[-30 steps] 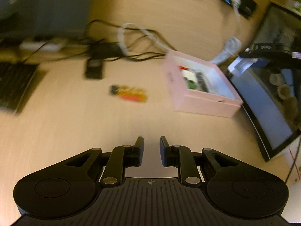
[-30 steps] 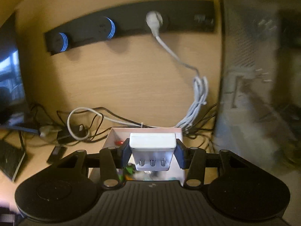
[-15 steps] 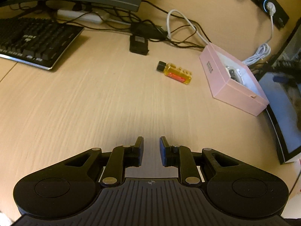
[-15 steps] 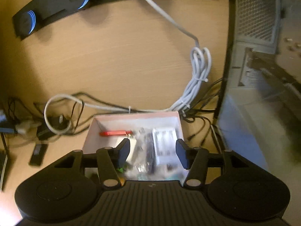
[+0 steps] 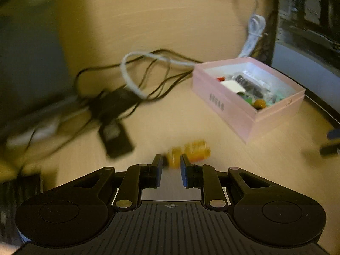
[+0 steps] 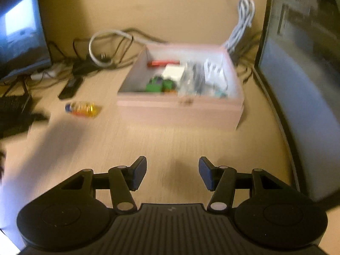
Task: Organize rigid objects
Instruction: 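Reach the left tool to the orange bottle and grasp it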
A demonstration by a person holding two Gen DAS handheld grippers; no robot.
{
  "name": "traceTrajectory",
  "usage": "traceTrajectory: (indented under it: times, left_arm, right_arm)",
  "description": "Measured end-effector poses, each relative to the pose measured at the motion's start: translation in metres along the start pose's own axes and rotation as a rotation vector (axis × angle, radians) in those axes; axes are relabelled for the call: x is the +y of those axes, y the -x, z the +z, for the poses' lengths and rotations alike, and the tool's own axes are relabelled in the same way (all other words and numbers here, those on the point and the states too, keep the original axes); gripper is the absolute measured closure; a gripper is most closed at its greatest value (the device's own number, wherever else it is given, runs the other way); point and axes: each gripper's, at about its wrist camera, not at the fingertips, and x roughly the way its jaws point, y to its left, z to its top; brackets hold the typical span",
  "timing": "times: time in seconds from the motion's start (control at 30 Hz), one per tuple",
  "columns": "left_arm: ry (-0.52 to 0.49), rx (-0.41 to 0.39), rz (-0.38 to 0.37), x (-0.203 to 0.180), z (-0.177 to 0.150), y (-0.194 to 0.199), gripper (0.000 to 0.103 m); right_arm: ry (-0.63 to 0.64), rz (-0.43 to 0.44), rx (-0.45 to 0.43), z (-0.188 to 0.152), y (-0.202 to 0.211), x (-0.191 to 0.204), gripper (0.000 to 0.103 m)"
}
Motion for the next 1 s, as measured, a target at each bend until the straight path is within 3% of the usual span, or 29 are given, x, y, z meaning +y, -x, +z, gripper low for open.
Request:
traceTrajectory:
  times: [0.2, 0.33, 0.4, 0.67, 1.0]
  left_arm:
    - [-0.039, 0.071, -0.150, 0.021, 0.036, -0.042, 0.082]
    - [-0.118, 0.194, -0.247, 0.015, 0.038, -0.068, 0.081]
    - [-0.165, 0.188, -0.282, 0.011, 0.036, -0.069, 0.077]
    - [-0.300, 0.215, -0.310, -0.015, 0.030, -0.070, 0.073]
    - [-0.275, 0.219, -0.260, -0.002, 0.024, -0.068, 0.072]
  right_arm:
    - [-0.002, -0.025, 0.027, -0.022, 0.007, -0.002, 0.048]
    - [-0.056, -0.039, 0.048, -0.032, 0.011, -0.012, 0.048]
    - [-0.091, -0.055, 0.046, -0.036, 0.014, -0.020, 0.048]
    - [-0.198, -0.051, 0.088, -0.045, 0.012, -0.038, 0.048]
    - [-0.207, -0.041, 0.101, -0.051, 0.014, -0.037, 0.048]
